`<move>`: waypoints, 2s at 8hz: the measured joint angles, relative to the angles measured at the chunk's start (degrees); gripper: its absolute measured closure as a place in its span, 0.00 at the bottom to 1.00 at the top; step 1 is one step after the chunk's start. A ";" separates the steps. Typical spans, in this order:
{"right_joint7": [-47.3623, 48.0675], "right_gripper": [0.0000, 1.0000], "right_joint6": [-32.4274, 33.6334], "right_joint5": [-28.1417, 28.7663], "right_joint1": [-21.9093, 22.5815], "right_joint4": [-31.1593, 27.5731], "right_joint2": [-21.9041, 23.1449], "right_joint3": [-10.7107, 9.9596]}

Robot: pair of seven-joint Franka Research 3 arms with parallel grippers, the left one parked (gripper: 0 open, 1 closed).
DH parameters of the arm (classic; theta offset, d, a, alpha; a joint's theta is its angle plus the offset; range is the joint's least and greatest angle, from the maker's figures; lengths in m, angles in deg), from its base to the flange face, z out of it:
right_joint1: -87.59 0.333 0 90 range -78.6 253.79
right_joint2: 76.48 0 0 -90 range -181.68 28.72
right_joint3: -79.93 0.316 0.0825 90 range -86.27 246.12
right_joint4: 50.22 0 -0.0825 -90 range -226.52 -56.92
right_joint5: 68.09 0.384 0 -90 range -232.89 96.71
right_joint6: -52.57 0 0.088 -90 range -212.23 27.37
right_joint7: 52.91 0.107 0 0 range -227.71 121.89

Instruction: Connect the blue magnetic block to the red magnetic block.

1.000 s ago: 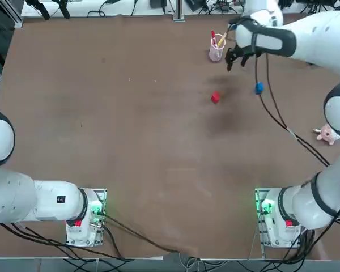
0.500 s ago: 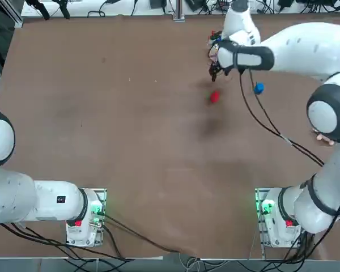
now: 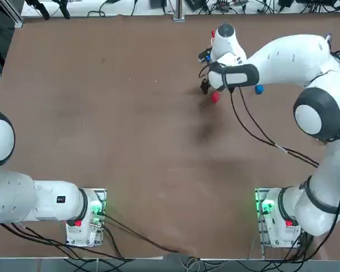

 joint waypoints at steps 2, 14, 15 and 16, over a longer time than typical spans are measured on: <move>-1.06 0.01 -0.09 -3.39 0.00 -1.67 0.00 -0.29; -2.57 0.52 0.11 -3.87 -0.08 -2.84 -0.35 -0.77; 0.07 0.52 1.62 -3.83 -0.21 -2.41 -0.16 -1.19; 2.48 0.52 4.60 -3.83 -0.91 -1.26 0.64 -1.69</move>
